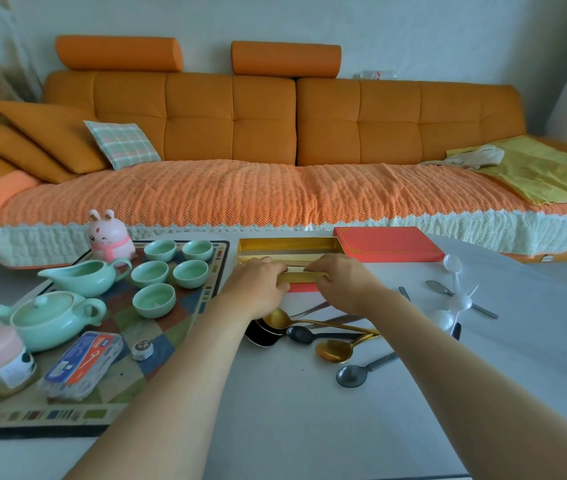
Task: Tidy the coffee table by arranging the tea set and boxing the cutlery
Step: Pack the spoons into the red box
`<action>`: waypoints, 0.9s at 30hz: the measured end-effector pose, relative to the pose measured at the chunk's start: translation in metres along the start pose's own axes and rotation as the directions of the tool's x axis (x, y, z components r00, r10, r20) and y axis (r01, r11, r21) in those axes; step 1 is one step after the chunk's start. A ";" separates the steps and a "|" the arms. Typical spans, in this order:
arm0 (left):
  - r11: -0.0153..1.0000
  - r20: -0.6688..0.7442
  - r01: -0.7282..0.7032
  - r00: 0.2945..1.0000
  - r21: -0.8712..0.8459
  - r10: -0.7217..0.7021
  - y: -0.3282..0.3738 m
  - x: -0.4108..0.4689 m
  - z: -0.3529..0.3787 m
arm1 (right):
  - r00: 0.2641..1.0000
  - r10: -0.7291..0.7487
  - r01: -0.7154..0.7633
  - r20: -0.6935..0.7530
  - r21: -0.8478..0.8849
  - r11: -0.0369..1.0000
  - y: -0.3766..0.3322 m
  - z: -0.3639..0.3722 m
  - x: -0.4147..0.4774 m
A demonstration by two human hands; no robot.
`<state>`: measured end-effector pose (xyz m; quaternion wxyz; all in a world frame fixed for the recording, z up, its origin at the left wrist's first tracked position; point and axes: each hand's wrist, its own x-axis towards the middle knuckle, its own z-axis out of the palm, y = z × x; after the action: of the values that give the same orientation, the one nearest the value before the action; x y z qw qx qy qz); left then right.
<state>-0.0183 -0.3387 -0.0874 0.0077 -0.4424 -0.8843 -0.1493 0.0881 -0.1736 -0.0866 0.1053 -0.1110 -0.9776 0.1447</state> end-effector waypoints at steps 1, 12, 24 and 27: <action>1.000 -0.003 -0.002 1.000 -0.001 0.002 0.001 0.000 0.000 | 1.000 -0.010 0.010 -0.013 0.010 1.000 0.001 -0.001 -0.002; 0.978 -0.188 -0.201 0.964 -0.046 0.189 0.057 -0.008 -0.006 | 0.973 0.084 -0.074 -0.216 0.057 0.996 0.030 -0.039 -0.034; 0.968 0.078 -0.226 0.969 -0.110 0.235 0.112 -0.011 0.032 | 0.923 0.362 -0.341 0.132 -0.159 0.927 0.064 -0.050 -0.071; 0.966 0.055 -0.226 0.971 -0.123 0.234 0.112 -0.010 0.035 | 0.927 0.346 -0.335 0.143 -0.094 0.937 0.062 -0.047 -0.073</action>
<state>0.0800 -0.2735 -0.0936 -0.0311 -0.5466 -0.8165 -0.1834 0.1802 -0.1212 -0.0746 -0.0026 -0.2707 -0.9530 0.1356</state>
